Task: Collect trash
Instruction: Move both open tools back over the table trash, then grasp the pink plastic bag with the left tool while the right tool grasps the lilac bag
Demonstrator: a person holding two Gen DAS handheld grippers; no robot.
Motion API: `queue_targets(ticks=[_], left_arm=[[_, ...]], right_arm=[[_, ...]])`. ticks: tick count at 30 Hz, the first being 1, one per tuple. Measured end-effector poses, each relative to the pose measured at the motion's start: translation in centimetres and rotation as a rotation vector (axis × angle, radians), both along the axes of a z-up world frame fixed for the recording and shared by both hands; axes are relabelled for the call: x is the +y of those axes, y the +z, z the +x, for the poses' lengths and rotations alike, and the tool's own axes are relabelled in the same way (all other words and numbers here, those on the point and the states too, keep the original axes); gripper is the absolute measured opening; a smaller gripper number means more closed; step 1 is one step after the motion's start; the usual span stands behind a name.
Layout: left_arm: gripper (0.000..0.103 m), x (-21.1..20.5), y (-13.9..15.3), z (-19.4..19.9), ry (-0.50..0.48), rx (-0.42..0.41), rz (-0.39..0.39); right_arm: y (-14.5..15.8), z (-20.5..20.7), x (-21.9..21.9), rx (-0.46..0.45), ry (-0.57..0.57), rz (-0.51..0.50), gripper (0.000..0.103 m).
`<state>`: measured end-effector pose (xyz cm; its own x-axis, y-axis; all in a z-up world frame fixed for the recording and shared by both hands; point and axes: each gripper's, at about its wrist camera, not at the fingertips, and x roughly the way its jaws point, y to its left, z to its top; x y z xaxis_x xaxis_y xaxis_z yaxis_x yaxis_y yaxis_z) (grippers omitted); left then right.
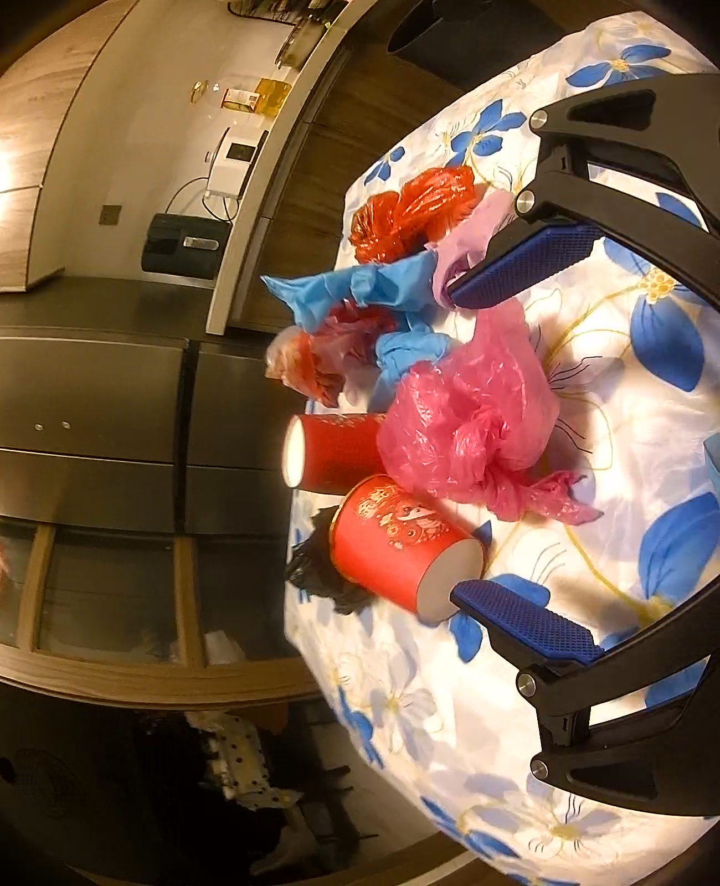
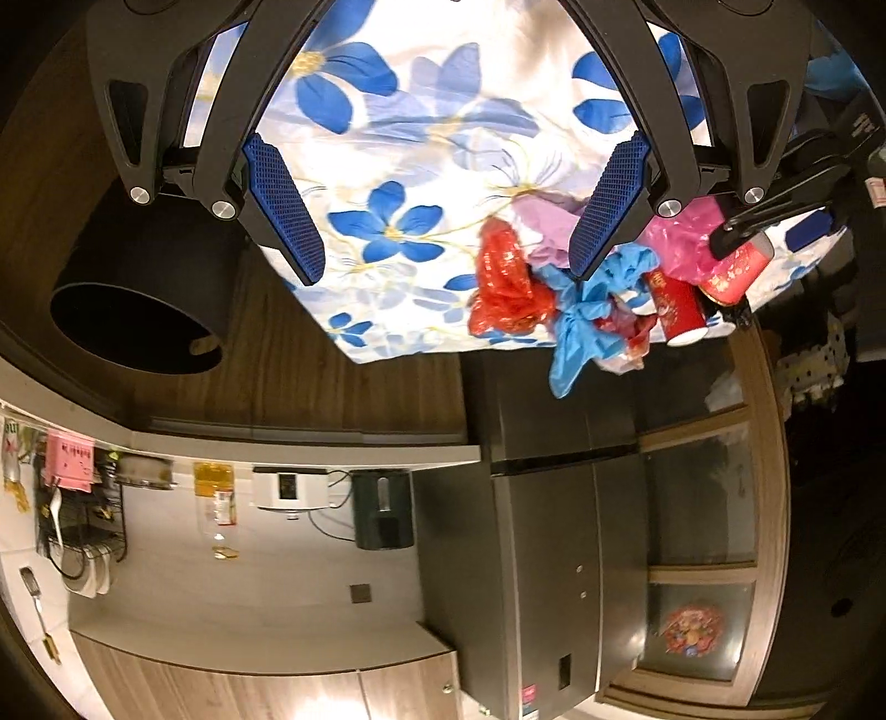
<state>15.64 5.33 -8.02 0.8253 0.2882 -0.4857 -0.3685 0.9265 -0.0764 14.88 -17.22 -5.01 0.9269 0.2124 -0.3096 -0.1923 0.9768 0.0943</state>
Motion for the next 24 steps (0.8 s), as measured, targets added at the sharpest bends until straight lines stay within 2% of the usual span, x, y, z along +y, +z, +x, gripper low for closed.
queue_targets(ticks=[2,6,12,18,24], left_arm=[[0.090,0.0,-0.4,0.6,-0.010,0.024,-0.009],[0.066,0.2,-1.4,1.9,-0.046,0.091,-0.035],[0.043,0.4,-2.1,2.2,-0.077,0.118,-0.064],[0.029,0.6,-2.0,2.0,-0.100,0.119,-0.075],[0.027,0.5,-0.6,0.4,-0.133,0.059,-0.068]], right_arm=[[-0.2,0.4,0.6,0.004,0.012,-0.002,0.089],[-0.8,1.3,1.8,0.025,0.038,-0.008,0.089],[-1.8,2.5,3.6,0.055,0.082,-0.022,0.087],[-2.8,3.8,5.4,0.095,0.118,-0.031,0.080],[-3.4,5.0,6.8,0.117,0.145,-0.041,0.071]])
